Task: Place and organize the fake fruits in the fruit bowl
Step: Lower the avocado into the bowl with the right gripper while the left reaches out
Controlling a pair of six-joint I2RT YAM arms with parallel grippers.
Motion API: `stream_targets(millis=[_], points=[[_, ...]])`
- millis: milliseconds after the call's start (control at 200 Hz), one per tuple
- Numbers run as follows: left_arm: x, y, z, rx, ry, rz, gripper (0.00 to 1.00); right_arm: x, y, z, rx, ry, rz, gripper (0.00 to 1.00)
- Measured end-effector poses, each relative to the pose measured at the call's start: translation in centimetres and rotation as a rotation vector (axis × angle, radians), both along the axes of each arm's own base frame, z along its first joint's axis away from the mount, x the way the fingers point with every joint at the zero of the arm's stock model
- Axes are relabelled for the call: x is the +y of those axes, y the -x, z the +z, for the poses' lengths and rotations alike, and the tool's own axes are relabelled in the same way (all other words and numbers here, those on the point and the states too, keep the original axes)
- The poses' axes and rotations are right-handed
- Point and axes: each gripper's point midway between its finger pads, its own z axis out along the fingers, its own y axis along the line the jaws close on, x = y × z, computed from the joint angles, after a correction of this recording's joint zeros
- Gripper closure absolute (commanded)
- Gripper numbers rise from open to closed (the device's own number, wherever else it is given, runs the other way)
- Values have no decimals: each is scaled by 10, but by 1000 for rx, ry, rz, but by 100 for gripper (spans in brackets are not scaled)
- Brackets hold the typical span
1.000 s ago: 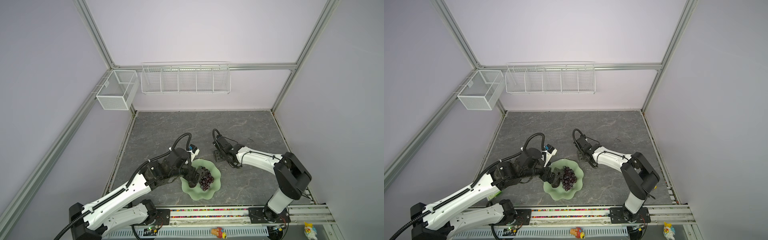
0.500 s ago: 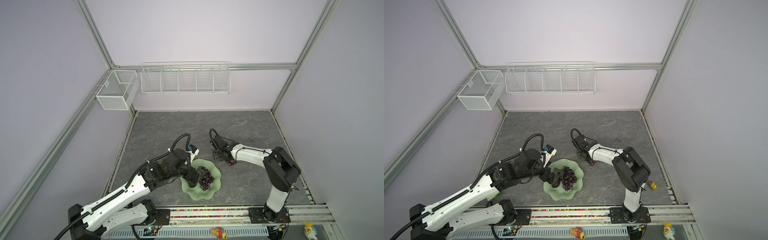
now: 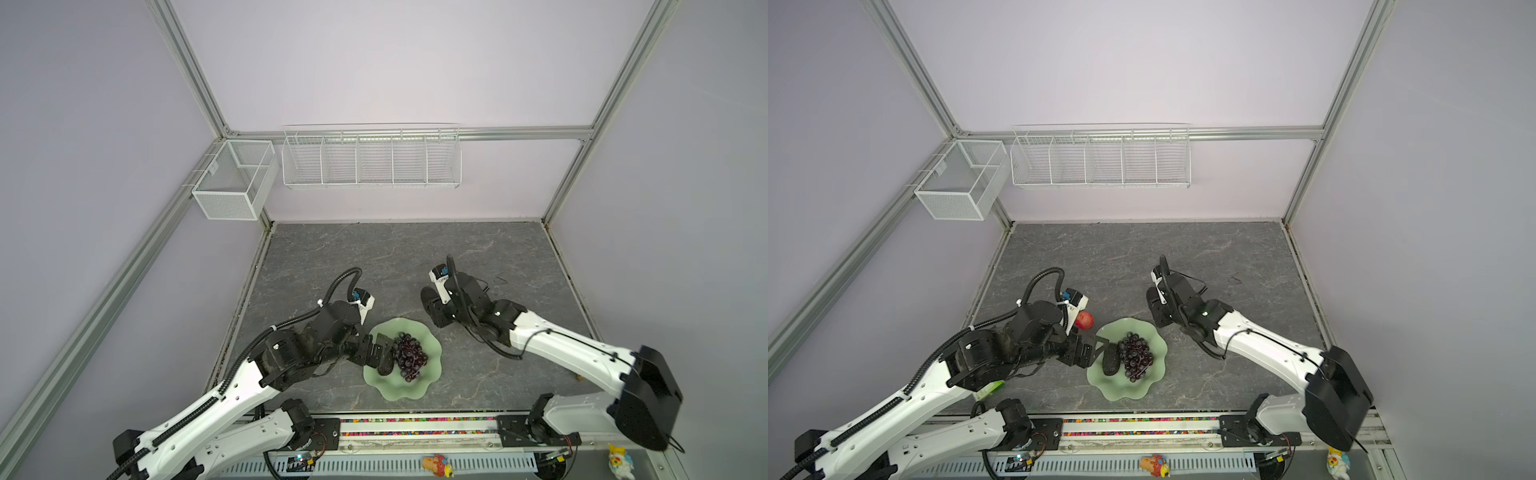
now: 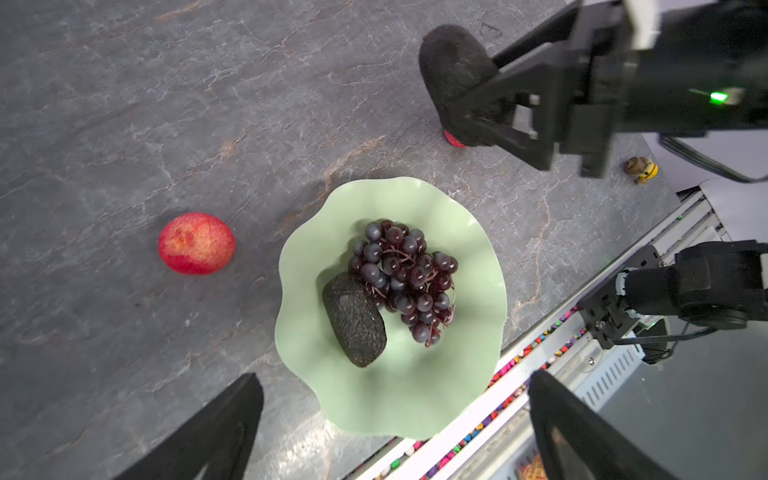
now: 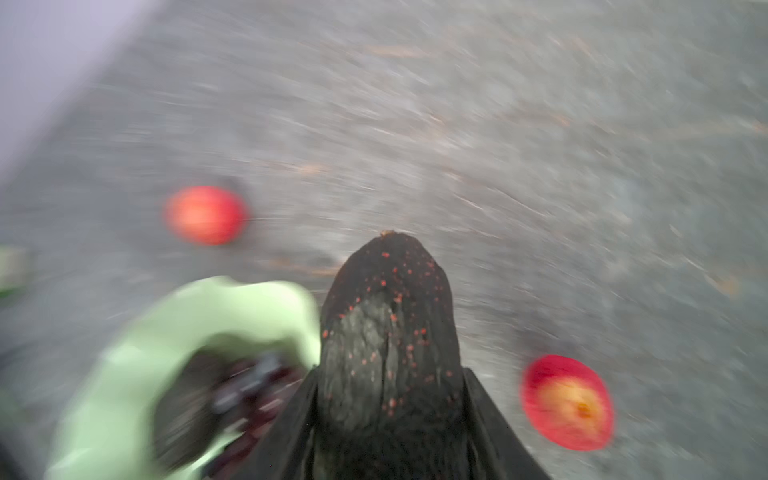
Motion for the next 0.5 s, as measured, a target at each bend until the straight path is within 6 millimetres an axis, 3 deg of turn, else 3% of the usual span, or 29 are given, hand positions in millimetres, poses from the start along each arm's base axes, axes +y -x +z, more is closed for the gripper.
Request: stream_targets(millis=[80,150,300,395,500], points=[[11,6,-3,28,-16,30,1,23,33,18,-14,-67,163,62],[20,9,-5,39,-25,54,1,41,59,16,0,-86,286,62],[36,13,4,13,9,97,1,57,108,-34,115,-20,456,62],[43,14,2,12,-3,122,1,61,124,-59,165,32,503,62],[45,12,-4,26,-32,141,1,65,133,-73,184,66,535,61]])
